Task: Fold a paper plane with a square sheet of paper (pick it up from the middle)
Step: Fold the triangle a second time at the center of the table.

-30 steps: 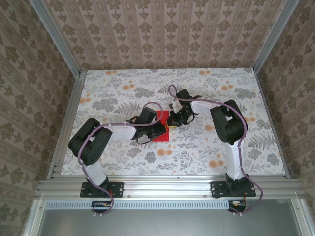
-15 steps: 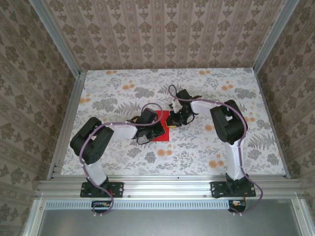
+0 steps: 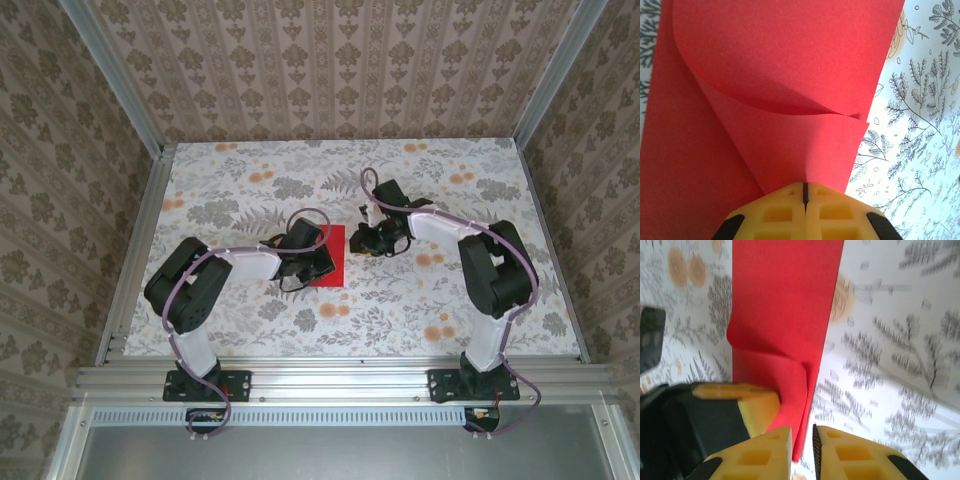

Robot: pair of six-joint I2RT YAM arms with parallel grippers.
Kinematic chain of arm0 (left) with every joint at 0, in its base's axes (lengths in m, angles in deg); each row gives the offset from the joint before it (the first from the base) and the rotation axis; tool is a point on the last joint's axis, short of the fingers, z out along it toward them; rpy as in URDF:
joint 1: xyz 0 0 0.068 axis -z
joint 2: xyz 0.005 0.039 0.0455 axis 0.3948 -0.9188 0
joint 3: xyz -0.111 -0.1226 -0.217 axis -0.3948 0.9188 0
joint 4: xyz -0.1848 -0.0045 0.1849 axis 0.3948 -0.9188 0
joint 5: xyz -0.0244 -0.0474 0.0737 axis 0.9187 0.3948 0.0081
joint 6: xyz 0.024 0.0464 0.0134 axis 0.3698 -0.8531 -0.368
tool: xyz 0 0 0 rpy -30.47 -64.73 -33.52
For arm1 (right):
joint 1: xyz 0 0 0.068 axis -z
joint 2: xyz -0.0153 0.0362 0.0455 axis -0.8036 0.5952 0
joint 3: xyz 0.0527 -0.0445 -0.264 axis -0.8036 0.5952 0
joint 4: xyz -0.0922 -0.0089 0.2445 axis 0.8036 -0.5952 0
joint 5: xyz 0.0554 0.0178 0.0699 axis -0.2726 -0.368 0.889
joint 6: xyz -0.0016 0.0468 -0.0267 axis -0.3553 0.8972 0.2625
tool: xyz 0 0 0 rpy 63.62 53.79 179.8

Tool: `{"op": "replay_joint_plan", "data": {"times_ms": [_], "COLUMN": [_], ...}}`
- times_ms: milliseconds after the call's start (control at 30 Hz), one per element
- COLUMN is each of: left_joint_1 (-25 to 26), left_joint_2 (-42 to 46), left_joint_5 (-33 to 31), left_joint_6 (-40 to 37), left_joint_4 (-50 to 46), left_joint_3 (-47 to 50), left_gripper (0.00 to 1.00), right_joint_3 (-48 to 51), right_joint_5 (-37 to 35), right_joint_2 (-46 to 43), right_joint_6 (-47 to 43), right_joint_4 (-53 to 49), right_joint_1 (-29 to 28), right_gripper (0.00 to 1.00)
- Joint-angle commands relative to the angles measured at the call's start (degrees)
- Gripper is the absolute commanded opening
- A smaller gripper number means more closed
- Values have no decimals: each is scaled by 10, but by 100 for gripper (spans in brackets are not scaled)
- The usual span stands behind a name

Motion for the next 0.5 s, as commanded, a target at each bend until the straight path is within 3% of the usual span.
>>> {"op": "replay_joint_plan", "data": {"times_ms": [0,167,467], "left_joint_1": [5,7,8], "left_joint_2": [-24,-27,-29], "left_joint_5": [-17,-14,-14], "left_joint_6": [19,18,22], "left_joint_4": [-53,-54,-55], "left_joint_3": [-5,-7,-8], "left_gripper": [5,5,5], "right_joint_3": [43,59,46], "right_joint_5": [7,38,70], "right_joint_2": [-15,-5,40], "right_joint_6": [10,25,39], "right_joint_4": [9,32,57], "right_joint_1": [-25,-48,-65], "right_gripper": [15,8,5]}}
